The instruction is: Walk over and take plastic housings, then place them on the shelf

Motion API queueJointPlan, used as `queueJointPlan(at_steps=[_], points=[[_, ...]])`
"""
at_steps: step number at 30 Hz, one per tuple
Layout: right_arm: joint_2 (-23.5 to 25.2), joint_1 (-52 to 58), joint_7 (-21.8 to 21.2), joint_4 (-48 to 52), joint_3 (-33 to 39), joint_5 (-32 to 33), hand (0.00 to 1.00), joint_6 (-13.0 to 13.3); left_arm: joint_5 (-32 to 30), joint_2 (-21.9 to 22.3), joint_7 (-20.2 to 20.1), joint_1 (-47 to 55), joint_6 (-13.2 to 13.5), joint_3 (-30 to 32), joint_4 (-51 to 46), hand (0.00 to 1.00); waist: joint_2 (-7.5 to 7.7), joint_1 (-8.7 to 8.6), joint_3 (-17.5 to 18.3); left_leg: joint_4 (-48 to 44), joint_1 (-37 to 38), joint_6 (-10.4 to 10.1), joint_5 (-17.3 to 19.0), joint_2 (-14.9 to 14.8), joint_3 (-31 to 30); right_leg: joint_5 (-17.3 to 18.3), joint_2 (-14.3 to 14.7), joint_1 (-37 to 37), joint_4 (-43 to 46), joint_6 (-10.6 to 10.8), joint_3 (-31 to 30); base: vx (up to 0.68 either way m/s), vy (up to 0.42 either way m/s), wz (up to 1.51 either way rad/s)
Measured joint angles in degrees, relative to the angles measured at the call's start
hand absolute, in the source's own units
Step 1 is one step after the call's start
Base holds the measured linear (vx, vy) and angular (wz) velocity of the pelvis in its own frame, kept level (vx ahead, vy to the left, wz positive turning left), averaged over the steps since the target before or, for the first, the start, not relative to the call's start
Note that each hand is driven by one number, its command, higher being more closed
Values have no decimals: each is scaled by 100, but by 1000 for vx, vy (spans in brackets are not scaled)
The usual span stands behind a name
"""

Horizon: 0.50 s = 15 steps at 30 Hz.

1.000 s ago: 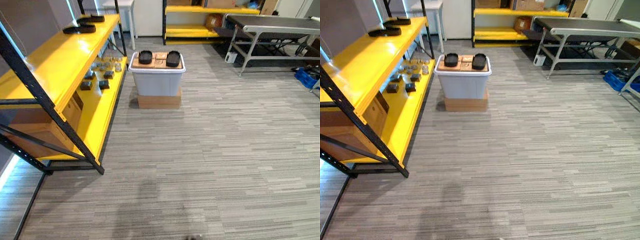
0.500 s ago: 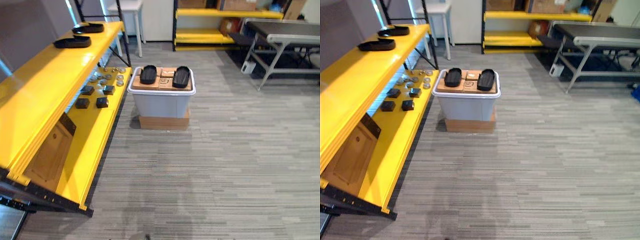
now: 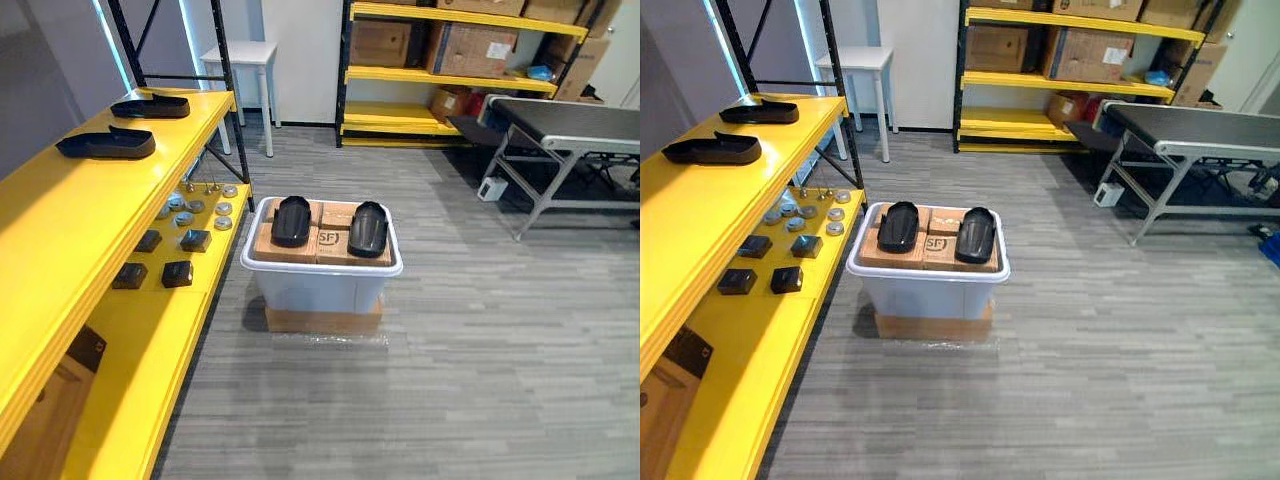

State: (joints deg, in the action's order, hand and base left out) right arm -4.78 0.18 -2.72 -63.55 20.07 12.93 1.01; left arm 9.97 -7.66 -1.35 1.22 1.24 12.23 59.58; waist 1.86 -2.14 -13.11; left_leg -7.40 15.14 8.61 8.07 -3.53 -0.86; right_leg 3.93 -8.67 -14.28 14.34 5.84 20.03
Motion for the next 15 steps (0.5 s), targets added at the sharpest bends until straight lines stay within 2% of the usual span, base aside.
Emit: queueJointPlan(at_steps=[1,2,3,4,5,6,7,8,9,10,11,12,13,14,15], points=[[-27,162,32,-19,23,0,0,0,0,7,17,-54,57,-20,-58,0,110,-56,16,162,320,-233,192,65,-134,-808,-14,-121,-516,-102,-305,535,-294,72],[-59,240,46,-30,46,0,0,-1,0,70,36,-88,60,-20,-32,0,85,-107,47,229,464,-269,229,-17,-234,-1123,39,-130,-293,-382,-433,697,-368,43],[-59,257,46,-85,248,-1,0,-4,-2,191,61,-77,84,-16,2,0,-111,-59,119,119,482,-400,149,-185,-247,-653,198,-350,293,-597,-521,673,-321,-11],[21,262,40,-90,450,-1,0,0,-5,259,86,-20,82,77,15,0,-228,-27,120,-409,351,-602,96,-333,-294,-351,381,-309,485,-725,-521,673,-321,-31],[56,286,40,-92,546,-1,0,-7,-5,321,98,5,81,207,15,0,-290,-45,115,-806,241,-759,58,-432,-326,-245,486,-189,487,-755,-471,738,-338,-12],[111,420,41,-35,686,3,0,-26,-2,453,99,33,85,473,4,0,-378,-70,81,-1913,-119,-1217,-200,-593,-445,-26,641,177,407,-790,-336,563,-245,24],[117,572,43,-4,675,1,0,-30,0,546,93,125,83,600,-18,0,-408,-61,61,-3229,-599,-2017,-744,-736,-588,162,785,669,197,-836,-244,674,-278,29],[134,634,48,-1,668,1,0,-33,2,590,91,176,80,635,-22,0,-420,-48,65,-3938,-889,-2146,-712,-801,-566,239,871,905,84,-859,-223,529,-172,23],[126,676,60,-4,673,1,0,-40,67,631,78,311,77,716,-53,0,-406,-7,60,-5055,-1485,-2198,-568,-975,-350,290,985,1360,-193,-953,-215,506,-122,5],[120,661,74,-16,699,1,0,-42,123,589,97,344,106,828,-132,0,-374,84,54,-5421,-1959,-2114,-237,-1105,70,272,1020,1735,-436,-947,-228,483,-102,-6],[119,641,83,-19,697,1,0,-46,135,573,97,339,106,864,-140,0,-356,133,45,-5316,-2140,-1986,-3,-1141,324,272,1004,1890,-534,-946,-277,453,-59,-23],[85,576,89,-7,698,2,0,-46,174,558,96,353,114,879,-147,0,-339,195,42,-4842,-2350,-1778,323,-1108,685,268,938,2089,-678,-936,-374,432,4,-50],[20,359,100,0,701,3,0,-36,211,543,82,416,130,877,-148,0,-331,275,41,-3269,-2502,-1715,490,-860,1030,287,768,2302,-863,-841,-547,496,72,-66],[1,269,100,25,702,3,0,-27,208,548,81,493,128,873,-140,0,-338,314,45,-2084,-2487,-1629,392,-663,1015,309,679,2423,-980,-753,-669,404,116,-63],[-31,225,100,79,701,3,0,-26,201,553,80,571,127,869,-129,0,-364,314,61,-1298,-2480,-1501,221,-585,981,337,645,2462,-1059,-676,-699,392,173,-67]])
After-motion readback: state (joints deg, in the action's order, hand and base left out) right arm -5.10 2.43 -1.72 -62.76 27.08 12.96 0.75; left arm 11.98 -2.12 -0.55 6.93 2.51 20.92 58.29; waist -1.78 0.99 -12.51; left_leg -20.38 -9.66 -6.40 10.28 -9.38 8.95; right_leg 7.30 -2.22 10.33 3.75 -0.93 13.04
